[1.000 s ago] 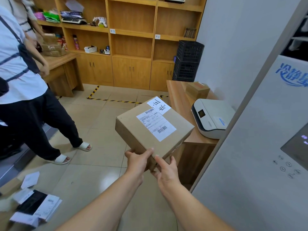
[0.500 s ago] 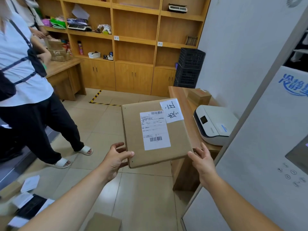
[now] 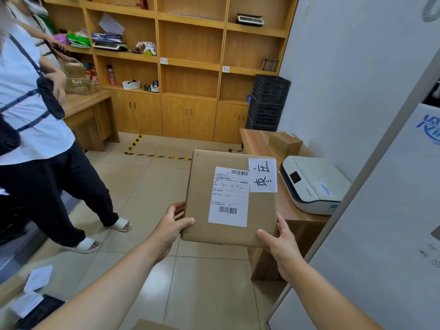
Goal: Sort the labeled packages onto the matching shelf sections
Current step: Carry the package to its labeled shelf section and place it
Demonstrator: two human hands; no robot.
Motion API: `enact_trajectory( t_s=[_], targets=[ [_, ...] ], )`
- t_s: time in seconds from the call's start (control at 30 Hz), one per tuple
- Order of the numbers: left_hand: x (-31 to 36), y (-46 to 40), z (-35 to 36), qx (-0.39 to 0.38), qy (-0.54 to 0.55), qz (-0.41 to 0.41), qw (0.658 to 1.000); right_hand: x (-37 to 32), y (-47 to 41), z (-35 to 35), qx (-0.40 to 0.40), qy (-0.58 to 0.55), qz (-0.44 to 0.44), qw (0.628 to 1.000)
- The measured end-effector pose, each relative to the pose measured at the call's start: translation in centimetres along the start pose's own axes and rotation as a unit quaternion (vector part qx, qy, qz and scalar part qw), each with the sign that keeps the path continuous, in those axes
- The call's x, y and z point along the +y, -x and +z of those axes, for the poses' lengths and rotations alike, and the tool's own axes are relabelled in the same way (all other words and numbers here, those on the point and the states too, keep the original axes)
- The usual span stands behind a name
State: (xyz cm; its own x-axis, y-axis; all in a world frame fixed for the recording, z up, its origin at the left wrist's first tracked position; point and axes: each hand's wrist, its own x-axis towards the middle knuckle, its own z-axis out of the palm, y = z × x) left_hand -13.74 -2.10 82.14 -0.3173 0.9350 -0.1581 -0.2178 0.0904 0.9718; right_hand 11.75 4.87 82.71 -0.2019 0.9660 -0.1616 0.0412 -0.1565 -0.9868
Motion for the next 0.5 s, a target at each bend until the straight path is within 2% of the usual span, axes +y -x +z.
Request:
enact_trajectory(
  t_s=[0.27, 0.5],
  targets=[
    [0.3, -4.8, -1.4, -0.003, -0.082, 0.039, 0.996, 0.8, -4.8, 2.8, 0.019, -0.008, 0.002, 1.0],
    [0.7, -12.0, -0.4, -0.001, -0.138, 0.042, 0.99, 0.8, -13.4, 3.1, 0.001, -0.008, 0.001, 1.0]
  ],
)
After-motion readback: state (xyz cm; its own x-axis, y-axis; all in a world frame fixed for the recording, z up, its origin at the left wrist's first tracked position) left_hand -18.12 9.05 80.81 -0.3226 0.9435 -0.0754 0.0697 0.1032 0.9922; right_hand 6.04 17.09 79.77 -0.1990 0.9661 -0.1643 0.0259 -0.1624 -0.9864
